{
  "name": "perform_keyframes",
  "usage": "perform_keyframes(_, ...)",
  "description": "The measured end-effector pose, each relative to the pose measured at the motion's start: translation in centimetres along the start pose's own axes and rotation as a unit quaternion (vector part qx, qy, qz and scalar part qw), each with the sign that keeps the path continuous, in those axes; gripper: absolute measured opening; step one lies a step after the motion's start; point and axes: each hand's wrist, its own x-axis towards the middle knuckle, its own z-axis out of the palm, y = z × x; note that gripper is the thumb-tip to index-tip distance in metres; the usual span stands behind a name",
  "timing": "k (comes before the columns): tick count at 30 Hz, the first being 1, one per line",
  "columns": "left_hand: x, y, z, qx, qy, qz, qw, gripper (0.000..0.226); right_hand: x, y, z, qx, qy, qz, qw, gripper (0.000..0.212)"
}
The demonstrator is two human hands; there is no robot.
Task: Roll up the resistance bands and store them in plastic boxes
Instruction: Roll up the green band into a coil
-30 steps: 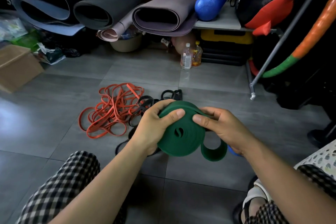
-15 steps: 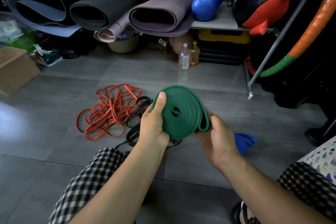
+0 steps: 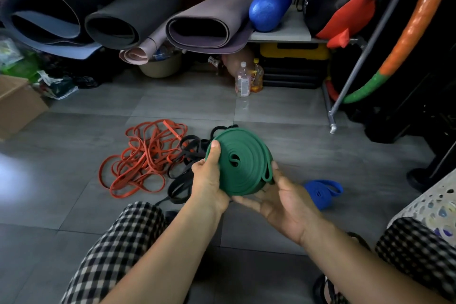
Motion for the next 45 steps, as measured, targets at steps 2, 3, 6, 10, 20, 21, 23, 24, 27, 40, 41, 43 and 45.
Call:
perform_keyframes(2, 0.2, -0.3, 0.4, 0.039, 0.043, 0.053, 0.997, 0.04, 0.4, 0.0, 0.0, 0.014, 0.024, -0.019, 0.999, 0.04)
perform_keyframes(3, 0.2, -0.7, 0.6, 0.082, 0.049, 0.082, 0.992, 0.039, 0.5, -0.2, 0.1, 0.016, 0.03, -0.026, 0.999, 0.041)
perform_keyframes(6, -0.4, -1.7, 1.4, 0.238, 0.026, 0.177, 0.954, 0.073, 0.9, -1.4, 0.2, 0.016, 0.039, -0.057, 0.997, 0.041)
perform_keyframes(10, -0.6, -2.7, 2.5, 0.291, -0.061, 0.22, 0.929, 0.113, 0.9, -2.1, 0.1, -0.004, 0.039, -0.114, 0.993, 0.04)
perform_keyframes(20, 0.2, -5.4, 4.1, 0.35, -0.096, 0.111, 0.925, 0.122, -0.3, -0.9, -2.7, -0.092, 0.123, -0.205, 0.967, 0.03)
perform_keyframes(21, 0.1, -5.6, 4.1, 0.337, -0.103, 0.099, 0.931, 0.118, -0.5, -1.1, -3.2, -0.105, 0.126, -0.203, 0.965, 0.027)
perform_keyframes(23, 0.0, -5.8, 4.1, 0.298, -0.132, 0.057, 0.944, 0.095, -0.9, -1.7, -4.2, -0.142, 0.109, -0.187, 0.966, 0.025)
perform_keyframes(24, 0.0, -6.0, 4.2, 0.275, -0.151, 0.032, 0.949, 0.079, -1.2, -2.2, -4.7, -0.158, 0.098, -0.171, 0.968, 0.025)
perform_keyframes(27, -0.2, -7.1, 4.4, 0.253, -0.184, -0.02, 0.95, 0.041, -1.7, -3.7, -6.8, -0.155, 0.079, -0.083, 0.981, 0.037)
perform_keyframes(40, 4.8, -13.1, 3.4, 0.223, -0.233, -0.136, 0.937, 0.06, 2.3, -3.6, -13.9, -0.098, 0.085, 0.013, 0.991, 0.043)
perform_keyframes(41, 5.7, -13.5, 3.5, 0.224, -0.224, -0.134, 0.939, 0.056, 3.2, -3.3, -14.4, -0.087, 0.103, 0.003, 0.991, 0.037)
perform_keyframes(43, 7.6, -14.8, 3.9, 0.229, -0.197, -0.135, 0.944, 0.053, 4.9, -3.1, -15.7, -0.066, 0.141, -0.005, 0.988, 0.04)
perform_keyframes(45, 9.8, -16.4, 4.5, 0.246, -0.18, -0.139, 0.942, 0.054, 6.7, -3.5, -17.7, -0.052, 0.178, -0.006, 0.983, 0.051)
